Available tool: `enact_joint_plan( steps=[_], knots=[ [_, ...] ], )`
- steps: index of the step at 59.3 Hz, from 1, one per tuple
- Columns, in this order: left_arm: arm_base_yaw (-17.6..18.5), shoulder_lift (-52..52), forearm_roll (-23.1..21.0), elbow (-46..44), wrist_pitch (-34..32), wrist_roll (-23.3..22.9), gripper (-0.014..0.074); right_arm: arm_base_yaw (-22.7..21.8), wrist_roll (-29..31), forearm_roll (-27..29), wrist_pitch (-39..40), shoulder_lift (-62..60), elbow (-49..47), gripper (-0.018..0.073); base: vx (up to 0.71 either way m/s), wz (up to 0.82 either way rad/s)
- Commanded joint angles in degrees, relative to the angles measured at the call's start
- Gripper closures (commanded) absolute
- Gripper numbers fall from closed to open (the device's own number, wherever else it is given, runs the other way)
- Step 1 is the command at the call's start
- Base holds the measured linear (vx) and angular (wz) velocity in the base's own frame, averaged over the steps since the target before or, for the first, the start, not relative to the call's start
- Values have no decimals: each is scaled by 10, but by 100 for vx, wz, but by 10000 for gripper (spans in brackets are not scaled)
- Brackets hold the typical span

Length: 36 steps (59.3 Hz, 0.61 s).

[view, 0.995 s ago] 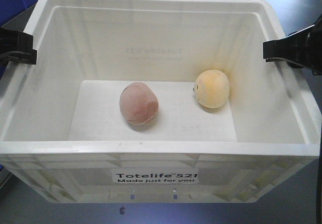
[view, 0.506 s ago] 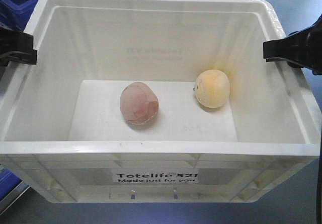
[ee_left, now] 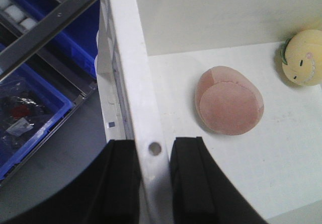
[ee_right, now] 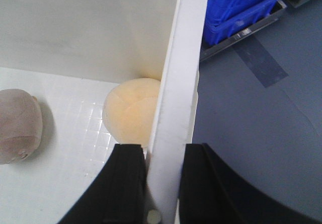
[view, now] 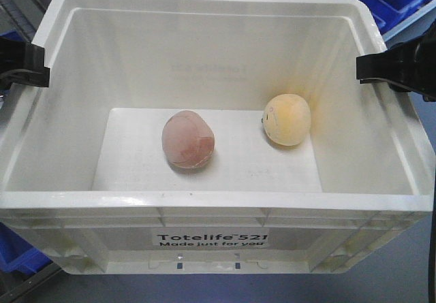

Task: Place moving items into box and shelve
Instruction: 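Hold the crate with both grippers as the base aligns with the shelf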

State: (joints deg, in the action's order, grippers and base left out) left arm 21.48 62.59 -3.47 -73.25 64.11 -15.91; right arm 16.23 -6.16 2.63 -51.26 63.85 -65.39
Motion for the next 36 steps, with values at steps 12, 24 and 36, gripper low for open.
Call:
enact_joint_plan(
  steps=[12,24,36],
  knots=[
    [2,-20,0,-27,-71,9,603,-3,11,-10,77,-16,-26,565,18,52],
    [2,-20,0,-27,-71,9,603,-3,11,-10,77,-16,-26,565,17,51],
    [2,-20,0,-27,-71,9,603,-3,11,-10,77,-16,-26,565,16,47]
  ],
)
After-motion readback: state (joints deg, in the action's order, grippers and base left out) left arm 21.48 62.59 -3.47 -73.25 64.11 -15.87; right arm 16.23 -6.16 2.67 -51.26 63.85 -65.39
